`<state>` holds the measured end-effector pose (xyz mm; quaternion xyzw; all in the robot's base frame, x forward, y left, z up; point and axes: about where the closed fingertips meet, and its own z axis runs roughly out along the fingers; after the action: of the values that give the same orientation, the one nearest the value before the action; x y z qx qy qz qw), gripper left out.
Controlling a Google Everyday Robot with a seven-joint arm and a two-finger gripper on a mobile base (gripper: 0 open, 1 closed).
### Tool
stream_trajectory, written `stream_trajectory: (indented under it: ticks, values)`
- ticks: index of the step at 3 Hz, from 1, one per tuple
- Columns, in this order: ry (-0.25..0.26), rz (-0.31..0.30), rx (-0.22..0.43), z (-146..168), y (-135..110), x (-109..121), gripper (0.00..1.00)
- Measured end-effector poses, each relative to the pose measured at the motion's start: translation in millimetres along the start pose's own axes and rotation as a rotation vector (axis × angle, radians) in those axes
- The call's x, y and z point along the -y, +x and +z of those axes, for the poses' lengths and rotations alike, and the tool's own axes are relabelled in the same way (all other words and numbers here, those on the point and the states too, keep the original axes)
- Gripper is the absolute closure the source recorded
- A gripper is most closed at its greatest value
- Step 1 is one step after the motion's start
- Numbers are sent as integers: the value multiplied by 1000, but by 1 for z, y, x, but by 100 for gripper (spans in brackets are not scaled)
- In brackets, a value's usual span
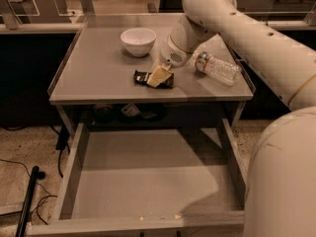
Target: Place rxbar chocolate into top drawer
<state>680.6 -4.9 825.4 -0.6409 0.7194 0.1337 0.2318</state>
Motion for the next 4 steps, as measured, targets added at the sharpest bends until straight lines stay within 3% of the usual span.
stream_trajectory:
  ticks: [2, 4]
  values:
    - [13, -14, -7, -18, -2, -2, 100]
    - [88, -83, 21, -80, -13, -40, 100]
